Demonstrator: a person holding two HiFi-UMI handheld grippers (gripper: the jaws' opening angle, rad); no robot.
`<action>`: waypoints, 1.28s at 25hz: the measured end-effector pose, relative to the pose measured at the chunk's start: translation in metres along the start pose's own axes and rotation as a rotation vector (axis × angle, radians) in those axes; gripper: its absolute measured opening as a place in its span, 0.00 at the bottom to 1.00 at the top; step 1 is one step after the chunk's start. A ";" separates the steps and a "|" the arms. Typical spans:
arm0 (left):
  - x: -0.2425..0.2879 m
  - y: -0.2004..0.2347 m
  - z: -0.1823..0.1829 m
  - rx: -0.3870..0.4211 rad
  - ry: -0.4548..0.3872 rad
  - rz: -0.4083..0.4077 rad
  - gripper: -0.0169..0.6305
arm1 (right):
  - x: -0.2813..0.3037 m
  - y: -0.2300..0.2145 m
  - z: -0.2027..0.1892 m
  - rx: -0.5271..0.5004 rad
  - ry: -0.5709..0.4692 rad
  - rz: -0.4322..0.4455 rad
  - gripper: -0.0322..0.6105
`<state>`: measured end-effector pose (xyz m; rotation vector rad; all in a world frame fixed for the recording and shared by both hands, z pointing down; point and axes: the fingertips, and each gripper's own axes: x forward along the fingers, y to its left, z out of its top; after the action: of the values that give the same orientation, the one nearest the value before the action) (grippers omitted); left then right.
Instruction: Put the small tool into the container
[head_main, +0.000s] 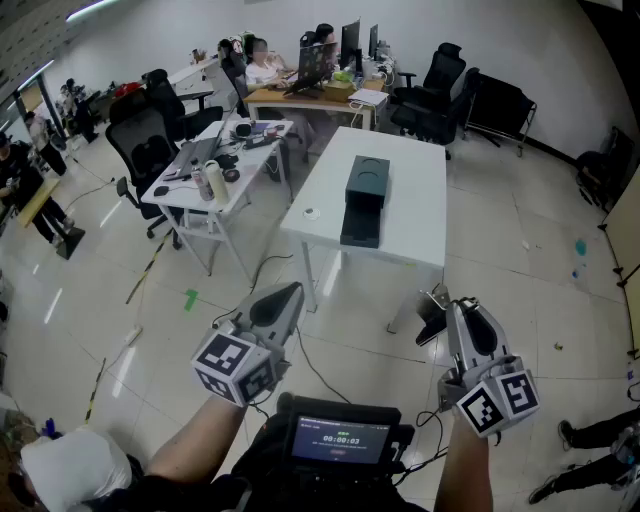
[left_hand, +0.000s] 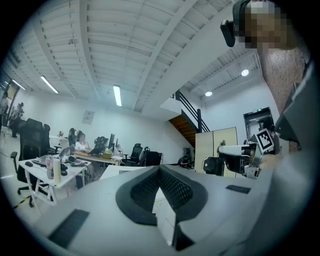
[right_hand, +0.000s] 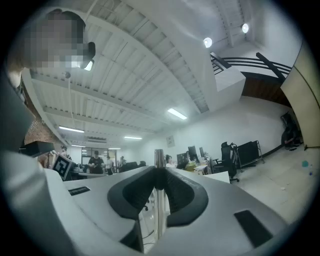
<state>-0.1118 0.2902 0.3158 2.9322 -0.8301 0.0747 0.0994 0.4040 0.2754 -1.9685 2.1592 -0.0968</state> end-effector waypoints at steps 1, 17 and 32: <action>0.005 0.003 -0.003 -0.003 -0.004 -0.005 0.05 | 0.005 -0.003 -0.004 -0.002 0.003 -0.001 0.17; 0.112 0.235 0.007 -0.031 -0.029 -0.108 0.05 | 0.260 0.014 -0.043 -0.006 0.008 -0.049 0.17; 0.184 0.379 0.005 -0.102 0.019 -0.207 0.05 | 0.422 0.015 -0.075 -0.003 0.052 -0.133 0.17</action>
<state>-0.1543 -0.1271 0.3528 2.8963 -0.5084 0.0438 0.0350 -0.0194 0.2970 -2.1332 2.0587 -0.1678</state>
